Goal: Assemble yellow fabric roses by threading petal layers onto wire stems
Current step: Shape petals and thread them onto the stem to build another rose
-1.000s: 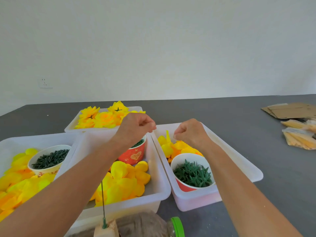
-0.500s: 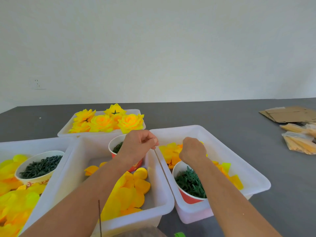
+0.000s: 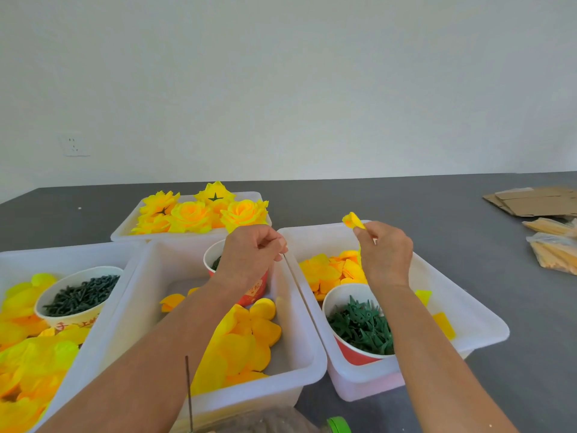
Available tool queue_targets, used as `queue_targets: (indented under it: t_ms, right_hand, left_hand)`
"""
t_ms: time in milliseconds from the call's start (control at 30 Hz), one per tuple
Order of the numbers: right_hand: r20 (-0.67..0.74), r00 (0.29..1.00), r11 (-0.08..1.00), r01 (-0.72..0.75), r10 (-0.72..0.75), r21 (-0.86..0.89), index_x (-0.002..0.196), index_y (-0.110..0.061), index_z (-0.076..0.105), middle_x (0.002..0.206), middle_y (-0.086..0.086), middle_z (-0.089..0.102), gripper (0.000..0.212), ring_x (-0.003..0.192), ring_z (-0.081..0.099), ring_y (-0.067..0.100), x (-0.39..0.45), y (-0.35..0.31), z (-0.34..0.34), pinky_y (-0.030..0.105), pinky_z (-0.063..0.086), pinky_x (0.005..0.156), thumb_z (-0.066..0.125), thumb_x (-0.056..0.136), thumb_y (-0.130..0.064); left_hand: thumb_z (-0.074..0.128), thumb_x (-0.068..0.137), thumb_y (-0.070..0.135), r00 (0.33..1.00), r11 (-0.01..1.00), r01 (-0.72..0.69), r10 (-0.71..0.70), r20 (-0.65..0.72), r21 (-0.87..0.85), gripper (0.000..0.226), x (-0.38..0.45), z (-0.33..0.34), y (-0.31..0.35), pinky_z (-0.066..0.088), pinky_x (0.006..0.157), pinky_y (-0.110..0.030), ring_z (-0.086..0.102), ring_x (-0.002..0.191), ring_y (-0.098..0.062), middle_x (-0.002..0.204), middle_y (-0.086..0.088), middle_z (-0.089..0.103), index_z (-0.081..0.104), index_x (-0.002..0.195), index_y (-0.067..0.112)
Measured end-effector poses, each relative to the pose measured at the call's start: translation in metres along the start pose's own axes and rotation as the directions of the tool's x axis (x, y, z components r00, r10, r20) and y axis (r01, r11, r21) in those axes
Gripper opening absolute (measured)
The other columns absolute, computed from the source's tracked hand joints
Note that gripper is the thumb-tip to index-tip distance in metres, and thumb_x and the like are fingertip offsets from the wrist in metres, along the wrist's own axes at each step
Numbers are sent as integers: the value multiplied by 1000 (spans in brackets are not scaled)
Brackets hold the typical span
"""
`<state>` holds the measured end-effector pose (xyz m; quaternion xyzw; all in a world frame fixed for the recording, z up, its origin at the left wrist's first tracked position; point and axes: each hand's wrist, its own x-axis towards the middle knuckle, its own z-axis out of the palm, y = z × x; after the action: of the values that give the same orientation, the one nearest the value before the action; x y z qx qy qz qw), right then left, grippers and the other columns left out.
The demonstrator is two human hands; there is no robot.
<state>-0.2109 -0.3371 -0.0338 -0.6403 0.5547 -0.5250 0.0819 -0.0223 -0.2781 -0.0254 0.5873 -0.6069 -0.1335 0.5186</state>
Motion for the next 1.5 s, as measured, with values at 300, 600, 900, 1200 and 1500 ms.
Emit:
queue_targets:
  t_ms: [300,600,900,1200,1500]
  right_hand:
    - [711,693,444,-604,-118,662,89,-5,71,88,13,72,21,78,69,24,-9,-18,5,35,58,69,63,74,-17]
    - [550,835,743,-364,-7,562,86,5,67,80,20,65,20,73,59,27,-19,-19,18,42,51,76,61,89,-13]
    - [599,793,621,-525,108,582,86,-5,68,87,17,68,9,79,62,28,-16,-24,12,38,52,75,65,84,-13]
    - [577,816,683,-444,39,581,67,-10,65,68,9,63,16,66,57,20,-19,-23,12,26,46,57,71,77,-22]
    - [531,846,724,-338,-46,601,73,-3,66,73,16,62,10,67,56,20,-21,-25,11,31,47,66,69,80,-9]
  left_hand:
    - [70,80,23,942,827,322,-229,246,-462,22,0,5,4,57,72,-26,68,87,-15,97,-2,72,66,99,14]
    - [72,80,19,997,997,-57,59,-53,43,21,-3,6,2,36,49,-5,48,53,-4,55,10,52,60,63,19]
    - [65,86,18,953,858,296,-233,194,-420,13,0,5,2,58,67,-40,68,79,-28,91,-20,70,68,86,5]
    - [72,79,15,962,897,244,-176,209,-368,6,-3,6,1,53,51,-20,67,65,-8,73,2,71,68,82,14]
    - [74,77,16,975,926,163,-99,200,-339,11,-4,5,-1,52,56,-16,68,72,-5,78,8,72,68,84,21]
